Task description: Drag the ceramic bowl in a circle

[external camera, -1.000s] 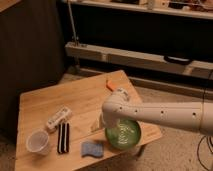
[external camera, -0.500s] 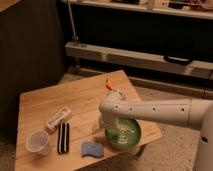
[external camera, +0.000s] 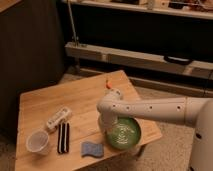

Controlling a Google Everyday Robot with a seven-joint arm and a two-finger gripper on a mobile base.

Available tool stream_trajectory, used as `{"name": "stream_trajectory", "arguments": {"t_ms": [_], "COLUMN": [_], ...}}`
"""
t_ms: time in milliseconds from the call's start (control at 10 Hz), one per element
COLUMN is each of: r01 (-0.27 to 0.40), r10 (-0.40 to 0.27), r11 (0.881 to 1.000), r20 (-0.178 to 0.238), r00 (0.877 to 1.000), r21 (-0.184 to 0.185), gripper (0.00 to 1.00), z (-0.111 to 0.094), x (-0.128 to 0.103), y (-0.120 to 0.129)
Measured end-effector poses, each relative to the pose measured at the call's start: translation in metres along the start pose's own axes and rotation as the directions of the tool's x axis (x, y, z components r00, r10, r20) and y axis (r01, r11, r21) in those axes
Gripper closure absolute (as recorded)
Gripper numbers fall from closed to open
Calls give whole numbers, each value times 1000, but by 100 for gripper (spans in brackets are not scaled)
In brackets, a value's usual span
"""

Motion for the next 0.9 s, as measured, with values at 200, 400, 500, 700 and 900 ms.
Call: {"name": "stream_trajectory", "arguments": {"t_ms": [200, 400, 500, 700, 900], "r01": [-42, -66, -58, -61, -89], "r10": [43, 66, 58, 61, 89], "r11": [999, 998, 998, 998, 996], "r20": [14, 0, 6, 6, -22], "r00": [999, 998, 998, 998, 996], "r21": [-22, -16, -17, -17, 0], "gripper": [100, 100, 100, 100, 100], "z": [2, 2, 4, 3, -3], "x": [8, 26, 23, 24, 41], "y": [11, 29, 29, 29, 30]}}
